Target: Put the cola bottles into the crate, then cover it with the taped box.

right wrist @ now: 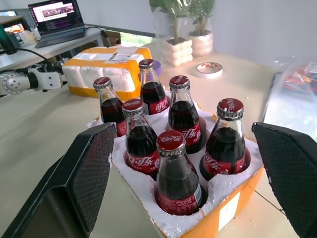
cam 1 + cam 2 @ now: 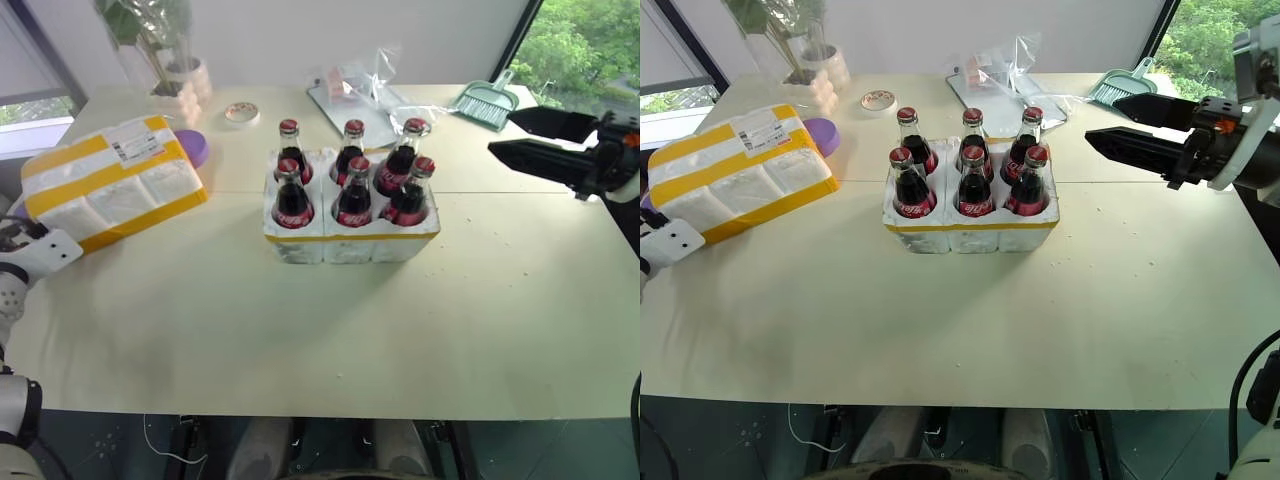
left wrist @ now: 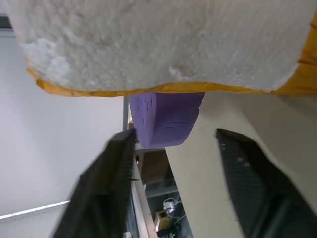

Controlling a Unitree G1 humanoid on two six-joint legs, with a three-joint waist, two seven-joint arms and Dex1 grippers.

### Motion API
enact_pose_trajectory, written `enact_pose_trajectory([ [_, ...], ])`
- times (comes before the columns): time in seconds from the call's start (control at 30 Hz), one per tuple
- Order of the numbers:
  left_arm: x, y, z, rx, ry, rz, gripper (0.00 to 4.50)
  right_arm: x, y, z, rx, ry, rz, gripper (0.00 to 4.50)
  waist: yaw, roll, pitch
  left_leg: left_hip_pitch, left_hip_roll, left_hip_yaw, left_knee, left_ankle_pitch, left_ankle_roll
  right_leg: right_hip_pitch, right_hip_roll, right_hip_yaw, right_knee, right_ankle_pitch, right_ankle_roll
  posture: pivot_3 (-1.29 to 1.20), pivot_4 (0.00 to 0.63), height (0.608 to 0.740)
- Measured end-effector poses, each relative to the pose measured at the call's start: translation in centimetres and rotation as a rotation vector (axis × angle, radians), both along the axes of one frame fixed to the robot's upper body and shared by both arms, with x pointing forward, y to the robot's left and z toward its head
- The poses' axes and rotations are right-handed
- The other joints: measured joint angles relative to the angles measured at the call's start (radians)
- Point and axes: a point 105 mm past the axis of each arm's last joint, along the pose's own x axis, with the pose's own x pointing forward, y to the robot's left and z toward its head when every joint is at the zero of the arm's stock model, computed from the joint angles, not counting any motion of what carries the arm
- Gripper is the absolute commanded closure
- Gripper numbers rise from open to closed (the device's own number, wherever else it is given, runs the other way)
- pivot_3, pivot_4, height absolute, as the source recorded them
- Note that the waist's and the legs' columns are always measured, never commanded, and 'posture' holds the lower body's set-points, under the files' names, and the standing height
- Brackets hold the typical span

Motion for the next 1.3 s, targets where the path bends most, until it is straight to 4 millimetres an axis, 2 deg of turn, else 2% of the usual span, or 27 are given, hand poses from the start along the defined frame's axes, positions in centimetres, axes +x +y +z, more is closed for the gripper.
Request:
enact_pose_trajectory([
  [0.07, 0.2, -0.1, 0.2, 0.000, -0.009, -0.001, 4.44, 0.0, 0.0, 0.0, 0.002, -0.001, -0.001, 0.00, 0.000, 0.000, 0.000, 0.000, 0.000, 0.000, 0.000, 0.000, 0.000, 0.000, 0.000, 0.000, 0.000, 0.000, 0.000, 0.00, 0.150, 0.738],
  [0.87, 0.7, -0.8, 0.8, -0.011, -0.024, -0.057, 4.44, 0.2, 0.0, 0.1, 0.018, -0.009, -0.019, 0.00, 0.000, -0.001, -0.001, 0.000, 0.000, 0.000, 0.001, 0.000, 0.000, 0.000, 0.000, 0.000, 0.001, 0.000, 0.000, 0.00, 0.150, 0.738],
  [1.07, -0.3, -0.7, 0.9, -0.001, -0.018, -0.097, 4.44, 0.3, 0.0, 0.0, 0.026, -0.019, -0.018, 0.00, -0.004, -0.001, -0.001, 0.000, 0.000, 0.000, 0.001, 0.000, 0.000, 0.000, 0.000, 0.000, 0.001, 0.000, 0.000, 0.00, 0.150, 0.738],
  [1.3, -3.1, -0.9, 0.7, -0.018, -0.050, -0.178, 4.44, 0.5, 0.1, -0.5, 0.031, -0.014, -0.016, 0.00, -0.025, -0.001, -0.001, 0.000, 0.000, 0.000, 0.001, 0.000, 0.000, 0.000, -0.002, 0.002, 0.001, 0.000, 0.000, 0.00, 0.150, 0.738],
])
